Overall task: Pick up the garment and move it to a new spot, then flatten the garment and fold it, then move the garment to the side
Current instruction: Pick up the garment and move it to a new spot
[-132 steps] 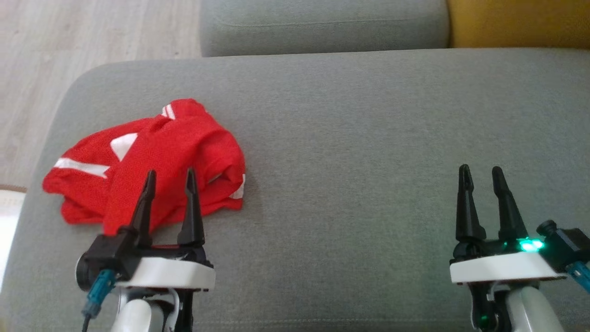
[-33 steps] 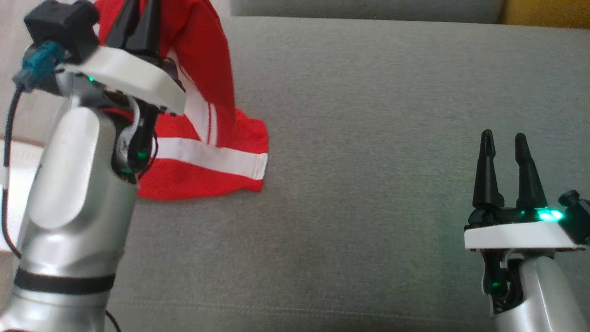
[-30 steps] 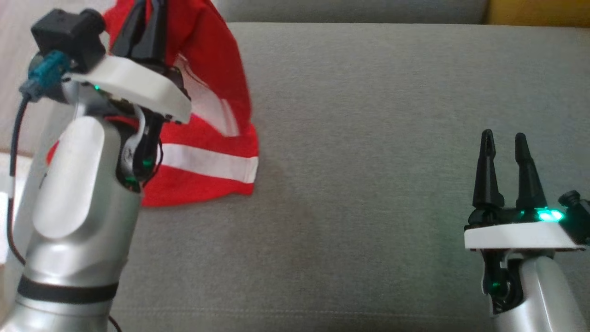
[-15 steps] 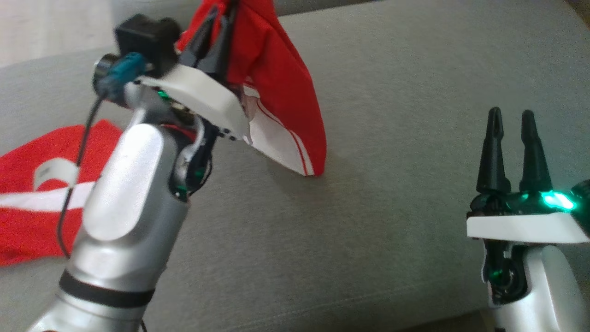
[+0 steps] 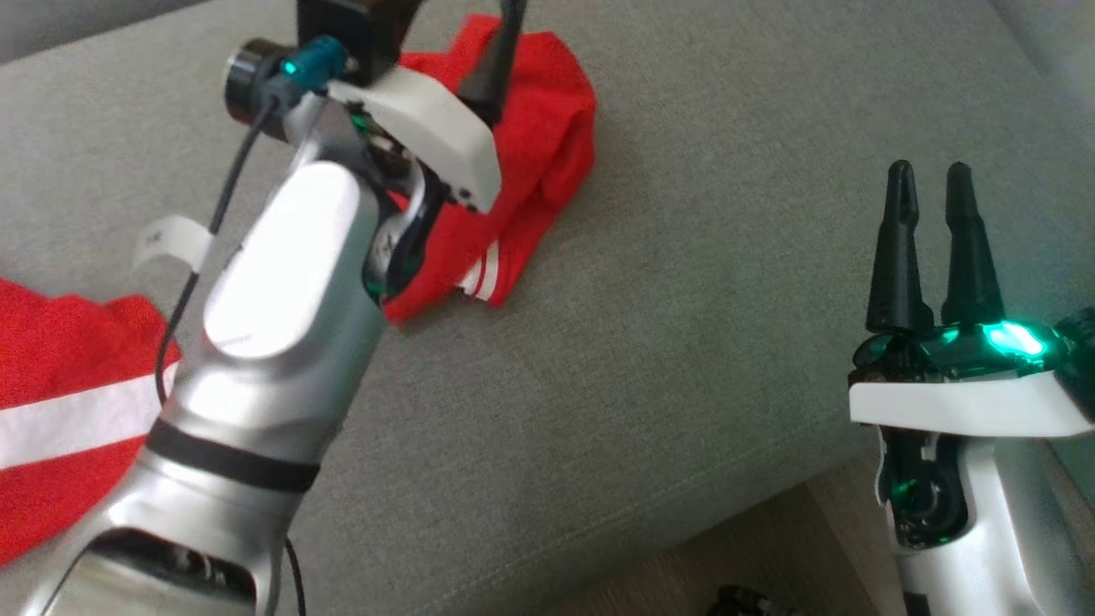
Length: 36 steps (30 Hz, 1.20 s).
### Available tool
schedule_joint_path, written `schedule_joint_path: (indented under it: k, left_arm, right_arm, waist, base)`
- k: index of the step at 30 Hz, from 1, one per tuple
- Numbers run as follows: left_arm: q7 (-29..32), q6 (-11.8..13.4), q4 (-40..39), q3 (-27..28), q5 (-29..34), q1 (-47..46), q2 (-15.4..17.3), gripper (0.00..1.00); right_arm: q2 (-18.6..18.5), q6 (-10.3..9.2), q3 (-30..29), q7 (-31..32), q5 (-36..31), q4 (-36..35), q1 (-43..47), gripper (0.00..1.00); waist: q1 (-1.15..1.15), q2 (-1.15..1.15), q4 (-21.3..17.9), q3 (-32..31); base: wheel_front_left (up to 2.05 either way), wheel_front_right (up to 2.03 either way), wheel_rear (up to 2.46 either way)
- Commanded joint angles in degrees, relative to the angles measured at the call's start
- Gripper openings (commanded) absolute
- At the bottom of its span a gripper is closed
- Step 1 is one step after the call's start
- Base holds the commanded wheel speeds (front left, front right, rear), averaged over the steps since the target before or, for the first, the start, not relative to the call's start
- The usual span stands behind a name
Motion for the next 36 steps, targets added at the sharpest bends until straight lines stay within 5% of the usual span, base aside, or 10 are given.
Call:
schedule_joint_path:
  k: [1,11,21,36]
  left_arm:
    - [-1.43,0.00,-0.72,1.97,0.05,-3.76,0.90,1.00]
    - [-8.40,-0.54,3.84,3.08,-0.94,-2.68,2.44,1.00]
    - [-12.11,1.80,-1.34,4.62,-2.03,11.23,5.89,1.00]
    - [-13.11,6.27,-18.99,9.83,0.68,35.70,3.86,1.00]
  right_arm:
    - [-0.32,0.44,0.99,-0.52,0.38,-2.08,-1.87,1.00]
    - [-0.32,0.44,-2.35,-0.52,-2.72,-0.46,-1.09,1.00]
    - [-0.32,0.44,-4.68,-0.52,-7.02,2.27,1.81,1.00]
    - [-0.32,0.44,-5.49,-0.52,-9.00,4.87,6.37,1.00]
  waist:
    - [0.00,0.00,-0.77,1.39]
    - [0.00,0.00,9.30,-1.63]
    - [0.00,0.00,19.70,-7.28]
    - [0.00,0.00,24.30,-12.47]
  base:
    - [0.00,0.00,0.00]
    - [0.00,0.00,0.00]
    - [0.00,0.00,0.00]
    - [0.00,0.00,0.00]
